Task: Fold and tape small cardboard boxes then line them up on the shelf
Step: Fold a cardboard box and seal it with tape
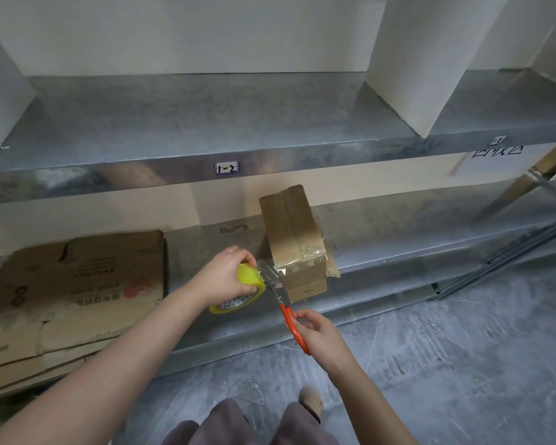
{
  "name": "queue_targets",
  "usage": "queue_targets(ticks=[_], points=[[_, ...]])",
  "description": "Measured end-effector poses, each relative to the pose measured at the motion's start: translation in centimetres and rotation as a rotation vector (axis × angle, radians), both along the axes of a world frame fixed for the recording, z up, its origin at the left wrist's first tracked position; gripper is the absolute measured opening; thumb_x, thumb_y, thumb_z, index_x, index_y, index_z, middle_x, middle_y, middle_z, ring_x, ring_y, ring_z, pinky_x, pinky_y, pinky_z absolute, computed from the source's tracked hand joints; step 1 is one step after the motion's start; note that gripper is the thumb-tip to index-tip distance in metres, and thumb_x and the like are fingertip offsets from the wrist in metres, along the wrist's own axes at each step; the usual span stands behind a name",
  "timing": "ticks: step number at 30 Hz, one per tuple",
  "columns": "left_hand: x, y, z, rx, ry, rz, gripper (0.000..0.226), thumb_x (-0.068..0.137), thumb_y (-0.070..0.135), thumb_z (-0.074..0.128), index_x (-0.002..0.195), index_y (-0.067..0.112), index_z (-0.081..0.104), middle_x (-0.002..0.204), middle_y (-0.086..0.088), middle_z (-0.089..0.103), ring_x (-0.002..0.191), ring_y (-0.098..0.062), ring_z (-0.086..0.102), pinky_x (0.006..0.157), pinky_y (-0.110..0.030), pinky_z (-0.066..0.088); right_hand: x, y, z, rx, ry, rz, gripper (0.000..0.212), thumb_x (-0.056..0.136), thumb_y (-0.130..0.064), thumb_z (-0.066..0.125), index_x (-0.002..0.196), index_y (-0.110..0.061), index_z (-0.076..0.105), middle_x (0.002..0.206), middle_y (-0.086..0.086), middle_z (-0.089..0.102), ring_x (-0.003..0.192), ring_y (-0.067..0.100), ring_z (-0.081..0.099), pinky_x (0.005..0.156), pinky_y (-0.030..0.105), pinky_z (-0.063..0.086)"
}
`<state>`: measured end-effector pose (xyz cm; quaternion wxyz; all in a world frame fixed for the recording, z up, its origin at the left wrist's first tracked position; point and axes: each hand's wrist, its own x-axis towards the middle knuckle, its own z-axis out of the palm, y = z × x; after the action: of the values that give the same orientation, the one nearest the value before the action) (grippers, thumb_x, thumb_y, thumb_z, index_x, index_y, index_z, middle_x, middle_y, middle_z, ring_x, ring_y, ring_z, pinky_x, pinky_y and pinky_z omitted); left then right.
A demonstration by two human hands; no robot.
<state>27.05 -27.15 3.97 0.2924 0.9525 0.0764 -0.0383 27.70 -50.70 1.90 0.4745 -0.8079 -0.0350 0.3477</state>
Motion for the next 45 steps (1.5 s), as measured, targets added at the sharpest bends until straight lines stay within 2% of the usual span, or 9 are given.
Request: queue_targets(ticks=[10,15,19,24,31,34,38,43,45], points=[[0.0,0.0,0.1,0.006,-0.004,-0.021,0.044,0.071,0.03,0.081,0.108,0.019,0.058,0.108,0.002,0.05,0.098,-0.011,0.044,0.078,-0.016,0.028,0.6,-0.2,-1.1,-0.019,-0.041,0.016,0.018,0.091,-0.043,0.063,0.095,-0.026,0.068,0.072,-0.003,0.061,0.066,0.009,0.056,0.061,0.023,0.044],[0.1,-0.1,0.1,0.016,0.001,-0.024,0.045,0.071,0.031,0.081,0.108,0.022,0.057,0.108,0.004,0.049,0.099,-0.01,0.044,0.077,-0.016,0.029,0.9,-0.5,-1.3,-0.133,-0.106,0.062,0.04,0.07,-0.071,0.068,0.088,-0.036,0.061,0.064,-0.015,0.064,0.063,0.0,0.06,0.055,0.013,0.042],[0.4,0.0,0.0,0.02,-0.014,0.006,0.044,0.07,0.031,0.081,0.107,0.024,0.057,0.109,0.005,0.05,0.099,-0.01,0.044,0.077,-0.018,0.029,1.2,-2.0,-2.1,-0.169,-0.129,0.133,0.048,0.068,-0.074,0.068,0.1,-0.04,0.055,0.098,-0.018,0.067,0.09,0.001,0.063,0.079,0.02,0.052],[0.6,-0.2,-0.5,0.029,0.001,0.009,0.044,0.071,0.033,0.08,0.107,0.025,0.056,0.108,0.006,0.049,0.098,-0.01,0.044,0.077,-0.019,0.03,3.1,-6.1,-2.5,-0.391,-0.487,0.189,0.054,0.071,-0.074,0.06,0.118,-0.049,0.048,0.11,-0.024,0.051,0.107,0.003,0.05,0.094,0.039,0.046],[1.2,-0.8,-1.2,0.022,0.013,0.061,0.043,0.071,0.032,0.081,0.106,0.025,0.056,0.106,0.007,0.05,0.1,-0.01,0.044,0.082,-0.022,0.033,10.0,-12.7,-2.7,-0.707,-0.861,0.202,0.048,0.075,-0.059,0.068,0.118,-0.039,0.058,0.111,-0.011,0.059,0.109,0.016,0.054,0.084,0.037,0.033],[1.4,-1.2,-1.3,0.018,0.012,0.096,0.042,0.071,0.032,0.081,0.104,0.027,0.055,0.105,0.006,0.051,0.1,-0.011,0.046,0.083,-0.024,0.035,13.6,-14.0,-3.1,-0.656,-0.832,0.068,0.042,0.076,-0.05,0.073,0.115,-0.038,0.062,0.112,-0.008,0.061,0.11,0.02,0.055,0.083,0.039,0.032],[1.4,-1.8,-1.4,0.035,0.005,0.139,0.042,0.07,0.031,0.082,0.102,0.026,0.055,0.103,0.007,0.051,0.098,-0.011,0.048,0.081,-0.021,0.033,19.0,-13.0,-4.8,-0.583,-0.707,-0.026,0.046,0.085,-0.049,0.064,0.128,-0.033,0.055,0.127,0.001,0.056,0.119,0.026,0.048,0.092,0.044,0.033],[1.1,-2.8,-1.5,0.034,-0.023,0.24,0.044,0.067,0.028,0.084,0.103,0.02,0.059,0.099,0.006,0.049,0.095,-0.011,0.049,0.082,-0.018,0.034,23.9,-8.5,-7.6,-0.614,-0.604,0.095,0.054,0.09,-0.048,0.059,0.127,-0.01,0.048,0.131,0.014,0.052,0.124,0.033,0.046,0.097,0.047,0.033],[1.0,-3.2,-1.5,0.031,-0.021,0.283,0.046,0.068,0.029,0.085,0.105,0.019,0.06,0.101,0.005,0.049,0.095,-0.009,0.048,0.083,-0.017,0.033,25.2,-7.5,-8.7,-0.612,-0.575,0.17,0.059,0.091,-0.048,0.058,0.133,-0.01,0.044,0.133,0.013,0.049,0.123,0.034,0.046,0.098,0.046,0.033]])
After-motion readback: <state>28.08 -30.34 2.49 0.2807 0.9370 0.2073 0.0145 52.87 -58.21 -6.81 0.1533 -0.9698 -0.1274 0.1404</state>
